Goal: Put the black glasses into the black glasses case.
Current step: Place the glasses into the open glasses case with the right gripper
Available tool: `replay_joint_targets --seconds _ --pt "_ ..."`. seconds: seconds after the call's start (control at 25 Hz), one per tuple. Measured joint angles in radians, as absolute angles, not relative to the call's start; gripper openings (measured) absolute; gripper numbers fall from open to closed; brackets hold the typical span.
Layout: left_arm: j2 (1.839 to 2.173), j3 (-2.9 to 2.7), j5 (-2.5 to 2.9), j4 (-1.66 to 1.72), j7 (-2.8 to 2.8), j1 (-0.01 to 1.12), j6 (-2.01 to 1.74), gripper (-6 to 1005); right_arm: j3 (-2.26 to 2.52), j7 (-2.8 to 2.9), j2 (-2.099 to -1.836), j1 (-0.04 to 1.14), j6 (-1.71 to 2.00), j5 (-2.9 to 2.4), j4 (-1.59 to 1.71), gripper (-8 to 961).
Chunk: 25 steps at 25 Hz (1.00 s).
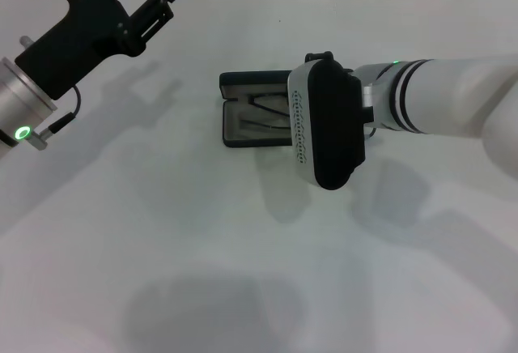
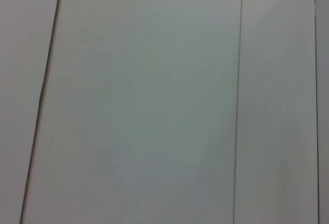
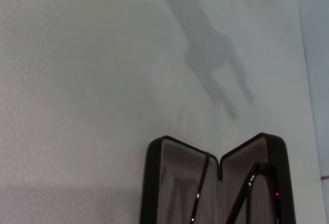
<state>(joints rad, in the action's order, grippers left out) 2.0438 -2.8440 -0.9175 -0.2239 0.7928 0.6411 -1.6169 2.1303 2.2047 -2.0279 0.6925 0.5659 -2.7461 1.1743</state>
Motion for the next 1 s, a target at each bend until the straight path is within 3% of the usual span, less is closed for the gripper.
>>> replay_joint_targets --seconds 1.0 --pt "2.043 -2.844 -0.893 -0.225 0.79 0.637 -1.616 561 2.141 2.205 -2.028 0.672 0.595 -2.765 1.216 155"
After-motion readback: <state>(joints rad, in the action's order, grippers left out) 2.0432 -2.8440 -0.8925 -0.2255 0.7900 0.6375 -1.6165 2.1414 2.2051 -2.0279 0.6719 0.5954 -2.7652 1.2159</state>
